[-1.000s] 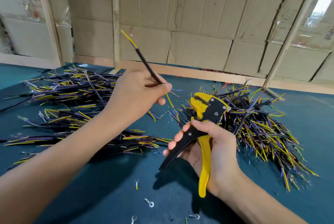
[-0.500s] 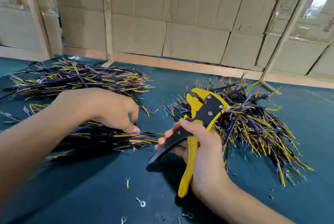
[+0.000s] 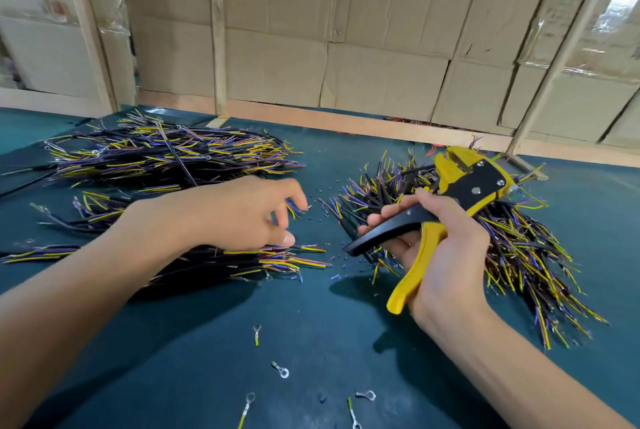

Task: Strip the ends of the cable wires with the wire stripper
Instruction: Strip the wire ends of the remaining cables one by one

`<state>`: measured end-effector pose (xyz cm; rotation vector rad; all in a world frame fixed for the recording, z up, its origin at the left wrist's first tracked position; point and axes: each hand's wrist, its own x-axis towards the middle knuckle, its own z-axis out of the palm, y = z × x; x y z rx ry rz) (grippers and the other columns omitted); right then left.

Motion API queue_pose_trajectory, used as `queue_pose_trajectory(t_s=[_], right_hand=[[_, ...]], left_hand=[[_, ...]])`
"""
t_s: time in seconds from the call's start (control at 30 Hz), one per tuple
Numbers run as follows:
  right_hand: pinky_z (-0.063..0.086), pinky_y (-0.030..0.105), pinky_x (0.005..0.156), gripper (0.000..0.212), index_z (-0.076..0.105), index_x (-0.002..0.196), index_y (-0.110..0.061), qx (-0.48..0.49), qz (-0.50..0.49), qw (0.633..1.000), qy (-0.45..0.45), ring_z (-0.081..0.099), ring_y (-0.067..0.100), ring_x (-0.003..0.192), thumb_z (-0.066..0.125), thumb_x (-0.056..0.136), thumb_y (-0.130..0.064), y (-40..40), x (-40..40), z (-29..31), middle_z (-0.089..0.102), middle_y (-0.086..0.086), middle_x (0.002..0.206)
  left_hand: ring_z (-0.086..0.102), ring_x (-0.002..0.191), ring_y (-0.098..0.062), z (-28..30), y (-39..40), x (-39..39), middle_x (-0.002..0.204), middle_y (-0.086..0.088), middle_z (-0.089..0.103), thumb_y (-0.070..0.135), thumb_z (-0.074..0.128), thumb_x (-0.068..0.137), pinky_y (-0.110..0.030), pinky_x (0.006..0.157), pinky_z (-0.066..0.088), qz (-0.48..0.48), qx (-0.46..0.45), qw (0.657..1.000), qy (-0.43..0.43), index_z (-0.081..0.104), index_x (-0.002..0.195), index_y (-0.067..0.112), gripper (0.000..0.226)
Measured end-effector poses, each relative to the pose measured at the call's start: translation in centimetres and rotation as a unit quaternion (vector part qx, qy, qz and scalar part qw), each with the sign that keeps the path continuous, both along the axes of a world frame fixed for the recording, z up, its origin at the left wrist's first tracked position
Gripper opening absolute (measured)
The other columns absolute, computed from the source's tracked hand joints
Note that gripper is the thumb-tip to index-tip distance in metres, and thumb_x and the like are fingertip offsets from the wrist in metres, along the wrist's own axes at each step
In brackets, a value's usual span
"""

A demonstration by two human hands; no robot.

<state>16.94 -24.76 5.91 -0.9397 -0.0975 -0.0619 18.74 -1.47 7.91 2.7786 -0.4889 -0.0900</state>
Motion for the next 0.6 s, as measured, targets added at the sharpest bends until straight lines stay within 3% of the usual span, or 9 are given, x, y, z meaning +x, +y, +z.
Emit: queue_pose_trajectory(t_s=[0.07, 0.13, 0.3, 0.47, 0.6], right_hand=[[0.062, 0.052, 0.069, 0.022, 0.060, 0.073, -0.002, 0.007, -0.009, 1.000, 0.002, 0.064, 0.037, 0.067, 0.059, 0.092, -0.013, -0.2, 0.2, 0.1, 0.061, 0.019, 0.070], [0.062, 0.057, 0.075, 0.020, 0.059, 0.076, -0.002, 0.011, -0.013, 1.000, 0.008, 0.063, 0.037, 0.067, 0.058, 0.093, -0.013, -0.2, 0.3, 0.2, 0.060, 0.019, 0.071], [0.062, 0.051, 0.069, 0.023, 0.061, 0.072, -0.004, 0.016, 0.020, 1.000, 0.005, 0.064, 0.036, 0.065, 0.058, 0.092, -0.015, -0.1, 0.0, 0.0, 0.061, 0.019, 0.069], [0.060, 0.053, 0.077, 0.024, 0.065, 0.067, -0.005, 0.006, 0.107, 0.994, -0.028, 0.061, 0.036, 0.063, 0.058, 0.087, -0.018, -0.3, -0.1, 0.8, 0.055, 0.016, 0.067], [0.060, 0.051, 0.074, 0.012, 0.061, 0.081, 0.004, -0.053, 0.102, 0.991, -0.068, 0.062, 0.036, 0.065, 0.067, 0.084, -0.005, -0.2, 0.1, 1.2, 0.054, 0.018, 0.070]], left_hand=[[0.057, 0.080, 0.009, -0.1, 0.2, 0.0, 0.093, 0.022, 0.064, 0.047, 0.069, 0.087, -0.023, 0.079, 0.047, 0.000, 0.054, 0.998, 0.021, 0.062, 0.104, 0.040, 0.019], [0.062, 0.073, 0.005, -0.1, 0.1, -0.1, 0.085, 0.018, 0.071, 0.042, 0.070, 0.088, -0.022, 0.076, 0.051, -0.002, 0.049, 0.998, 0.031, 0.070, 0.089, 0.035, 0.007], [0.062, 0.073, 0.000, -0.2, -0.4, -0.4, 0.082, 0.013, 0.072, 0.037, 0.071, 0.088, -0.023, 0.071, 0.052, 0.012, 0.037, 0.999, 0.008, 0.066, 0.082, 0.031, 0.010], [0.063, 0.080, -0.001, 1.0, -1.4, -1.0, 0.086, 0.013, 0.066, 0.026, 0.073, 0.089, -0.028, 0.078, 0.049, -0.021, -0.137, 0.973, -0.184, 0.061, 0.086, 0.028, 0.013], [0.051, 0.080, 0.006, 1.6, -2.1, -1.6, 0.087, 0.018, 0.051, 0.017, 0.060, 0.097, -0.009, 0.075, 0.037, -0.076, -0.147, 0.923, -0.348, 0.063, 0.102, 0.013, 0.007]])
